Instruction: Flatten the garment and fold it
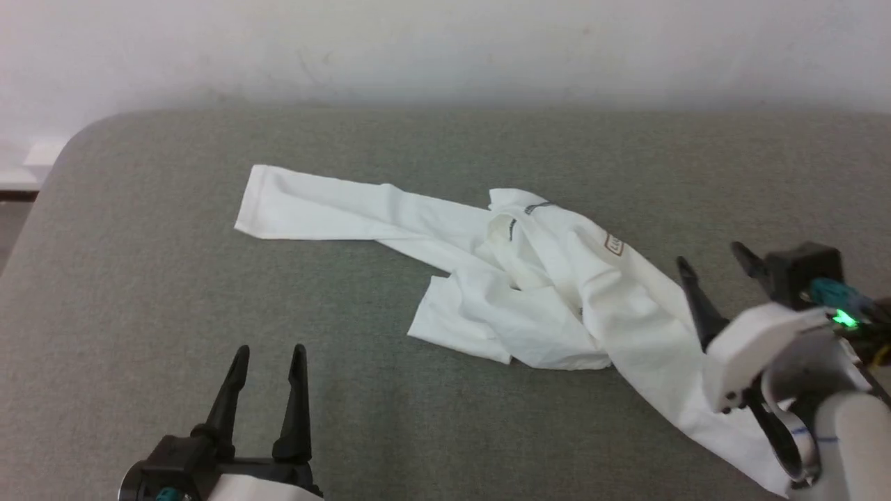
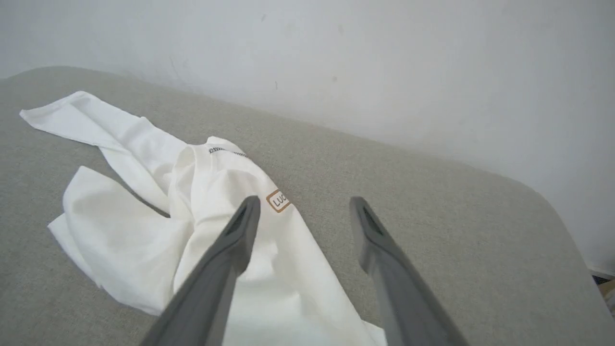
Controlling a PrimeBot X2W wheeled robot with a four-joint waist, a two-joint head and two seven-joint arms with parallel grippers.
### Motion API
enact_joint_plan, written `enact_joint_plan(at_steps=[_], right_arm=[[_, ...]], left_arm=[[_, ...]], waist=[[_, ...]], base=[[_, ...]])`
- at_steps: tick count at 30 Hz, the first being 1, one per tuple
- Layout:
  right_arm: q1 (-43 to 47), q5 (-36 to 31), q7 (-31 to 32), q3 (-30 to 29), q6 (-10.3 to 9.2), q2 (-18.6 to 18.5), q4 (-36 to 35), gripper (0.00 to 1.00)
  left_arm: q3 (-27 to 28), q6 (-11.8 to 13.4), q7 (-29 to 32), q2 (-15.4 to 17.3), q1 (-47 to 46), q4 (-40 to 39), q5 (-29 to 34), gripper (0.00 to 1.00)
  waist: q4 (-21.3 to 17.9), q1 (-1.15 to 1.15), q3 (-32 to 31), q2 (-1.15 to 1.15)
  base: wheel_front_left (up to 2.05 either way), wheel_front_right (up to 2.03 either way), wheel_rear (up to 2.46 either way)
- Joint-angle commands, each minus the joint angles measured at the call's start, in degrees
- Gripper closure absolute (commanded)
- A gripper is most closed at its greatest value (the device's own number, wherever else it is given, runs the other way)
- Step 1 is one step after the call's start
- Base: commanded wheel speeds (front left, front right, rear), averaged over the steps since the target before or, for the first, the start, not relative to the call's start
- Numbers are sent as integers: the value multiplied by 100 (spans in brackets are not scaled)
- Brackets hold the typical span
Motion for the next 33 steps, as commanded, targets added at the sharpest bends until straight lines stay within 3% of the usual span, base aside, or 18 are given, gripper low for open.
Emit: enact_joint_plan(at_steps=[1, 10, 11, 12, 13, 20, 23, 27, 33], right_arm=[[-194, 50, 176, 164, -6, -45, 185, 0], [-765, 156, 627, 872, -6, -156, 1641, 0], [-803, 146, 660, 961, -6, -176, 1772, 52], [-840, 146, 676, 1024, -6, -185, 1872, 87], [-879, 151, 664, 1036, -6, -171, 1942, 100], [-1251, 212, 384, 998, -6, -91, 1839, 100], [-1493, 246, 365, 794, -6, -222, 1620, 100], [-1617, 249, 518, 51, -6, -558, 1355, 100], [-975, -145, 768, -1757, -6, -971, 1098, 100]], left_arm=[[-31, -8, -27, -11, -96, 4, -52, 0], [-83, 34, -27, -11, -363, 36, -154, 0], [-84, 32, -27, -11, -389, 37, -163, 0], [-87, 32, -27, -11, -413, 39, -168, 0], [-88, 37, -27, -11, -436, 39, -176, 0], [-56, 110, -27, -11, -478, 15, -225, 0], [-44, 118, -27, -11, -454, 10, -228, 0], [-47, 106, -27, -11, -445, -3, -206, 0], [-63, 67, -27, -11, -503, -22, -156, 0]], waist=[[247, 0, 180, 0], [789, 0, 621, 0], [821, 0, 651, 0], [844, 0, 676, 0], [859, 0, 698, 0], [702, 0, 675, 0], [523, 0, 610, 0], [322, 0, 580, 0], [224, 0, 701, 0]], base=[[0, 0, 0], [0, 0, 0], [0, 0, 0], [0, 0, 0], [0, 0, 0], [0, 0, 0], [0, 0, 0], [0, 0, 0], [0, 0, 0]])
